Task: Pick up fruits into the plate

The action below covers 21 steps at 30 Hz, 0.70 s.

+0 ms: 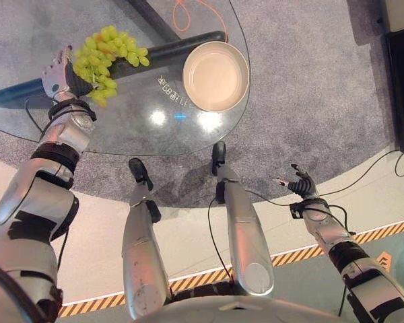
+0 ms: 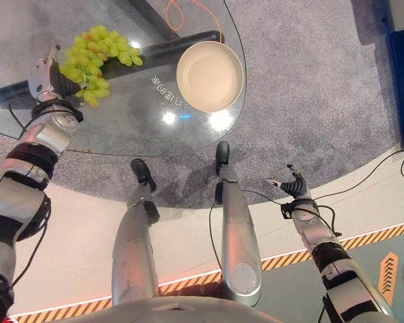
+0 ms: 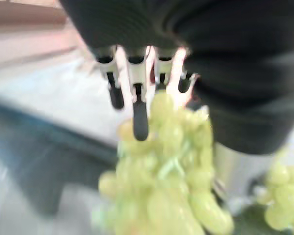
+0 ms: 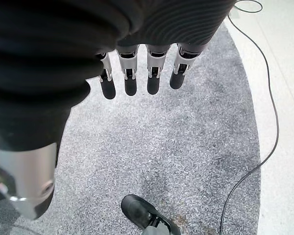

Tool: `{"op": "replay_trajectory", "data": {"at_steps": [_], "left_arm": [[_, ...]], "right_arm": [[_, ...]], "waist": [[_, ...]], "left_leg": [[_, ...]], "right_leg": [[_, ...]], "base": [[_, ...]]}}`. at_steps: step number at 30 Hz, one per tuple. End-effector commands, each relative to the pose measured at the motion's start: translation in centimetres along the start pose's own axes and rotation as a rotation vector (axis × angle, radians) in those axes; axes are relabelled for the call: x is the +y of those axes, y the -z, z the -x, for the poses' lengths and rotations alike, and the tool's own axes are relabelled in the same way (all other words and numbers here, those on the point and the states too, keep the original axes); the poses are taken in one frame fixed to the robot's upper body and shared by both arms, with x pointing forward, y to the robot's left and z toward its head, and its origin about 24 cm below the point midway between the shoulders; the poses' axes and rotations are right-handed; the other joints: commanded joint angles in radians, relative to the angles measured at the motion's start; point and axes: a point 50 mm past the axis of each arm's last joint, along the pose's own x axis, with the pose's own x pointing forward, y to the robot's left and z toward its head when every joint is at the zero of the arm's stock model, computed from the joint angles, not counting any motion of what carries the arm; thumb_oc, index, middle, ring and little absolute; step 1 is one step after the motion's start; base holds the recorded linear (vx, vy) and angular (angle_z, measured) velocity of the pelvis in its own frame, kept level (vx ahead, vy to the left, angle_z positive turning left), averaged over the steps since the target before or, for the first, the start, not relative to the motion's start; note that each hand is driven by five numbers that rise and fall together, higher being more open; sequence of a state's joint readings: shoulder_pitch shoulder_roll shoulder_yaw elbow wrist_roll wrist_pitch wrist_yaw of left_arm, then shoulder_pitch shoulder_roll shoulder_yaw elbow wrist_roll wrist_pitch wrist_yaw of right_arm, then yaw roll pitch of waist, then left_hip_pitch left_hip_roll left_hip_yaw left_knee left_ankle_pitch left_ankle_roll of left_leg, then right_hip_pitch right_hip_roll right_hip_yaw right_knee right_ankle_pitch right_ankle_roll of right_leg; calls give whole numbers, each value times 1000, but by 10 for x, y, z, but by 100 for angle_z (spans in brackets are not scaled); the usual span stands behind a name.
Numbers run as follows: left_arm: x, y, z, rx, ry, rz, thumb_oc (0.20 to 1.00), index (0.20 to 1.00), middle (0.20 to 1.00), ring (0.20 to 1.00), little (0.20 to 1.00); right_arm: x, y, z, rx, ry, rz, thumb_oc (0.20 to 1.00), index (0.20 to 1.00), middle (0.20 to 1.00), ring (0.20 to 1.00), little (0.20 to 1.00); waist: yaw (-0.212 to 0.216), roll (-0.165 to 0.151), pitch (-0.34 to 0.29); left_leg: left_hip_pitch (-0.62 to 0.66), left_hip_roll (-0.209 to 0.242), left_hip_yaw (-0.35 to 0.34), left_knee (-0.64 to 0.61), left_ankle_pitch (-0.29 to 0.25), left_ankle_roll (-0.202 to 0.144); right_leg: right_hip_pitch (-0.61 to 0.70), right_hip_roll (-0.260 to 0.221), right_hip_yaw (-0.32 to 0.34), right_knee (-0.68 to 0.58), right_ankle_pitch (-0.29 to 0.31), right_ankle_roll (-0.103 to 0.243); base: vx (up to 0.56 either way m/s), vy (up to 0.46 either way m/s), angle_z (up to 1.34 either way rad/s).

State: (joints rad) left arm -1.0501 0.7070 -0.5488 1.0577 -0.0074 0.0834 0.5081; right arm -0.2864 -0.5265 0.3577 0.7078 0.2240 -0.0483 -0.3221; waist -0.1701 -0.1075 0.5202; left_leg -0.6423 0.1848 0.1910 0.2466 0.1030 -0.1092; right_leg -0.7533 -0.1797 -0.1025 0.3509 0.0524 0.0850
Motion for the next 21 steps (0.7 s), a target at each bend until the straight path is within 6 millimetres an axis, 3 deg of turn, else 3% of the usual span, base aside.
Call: {"op": "replay_trajectory", "data": {"at_steps": [1,15,21], "left_arm": [[3,18,0,137,-7,154,1000,1000,1000,1000,1000],[-45,46,29,549,188,634,1000,1000,1000,1000,1000],[-47,44,32,655,79,749,1000,1000,1000,1000,1000]], "right_arm": [[-5,12,6,36,34,16,1000,1000,1000,1000,1000],[6,16,11,68,20,4,1000,1000,1000,1000,1000],[11,17,12,85,11,-9,1000,1000,1000,1000,1000]], "waist": [[-20,13,0],[-23,8,0],[-24,-1,0]], "left_leg": [[-48,-59,19,92,-125,6],[-8,-56,20,109,-141,13],[-10,-52,18,125,-146,13]], "right_leg": [[38,77,-34,-26,-60,0],[82,79,-32,-18,-77,-5],[89,81,-31,-12,-85,-11]], "base": [[0,0,0],[5,-9,0],[7,-23,0]]}}
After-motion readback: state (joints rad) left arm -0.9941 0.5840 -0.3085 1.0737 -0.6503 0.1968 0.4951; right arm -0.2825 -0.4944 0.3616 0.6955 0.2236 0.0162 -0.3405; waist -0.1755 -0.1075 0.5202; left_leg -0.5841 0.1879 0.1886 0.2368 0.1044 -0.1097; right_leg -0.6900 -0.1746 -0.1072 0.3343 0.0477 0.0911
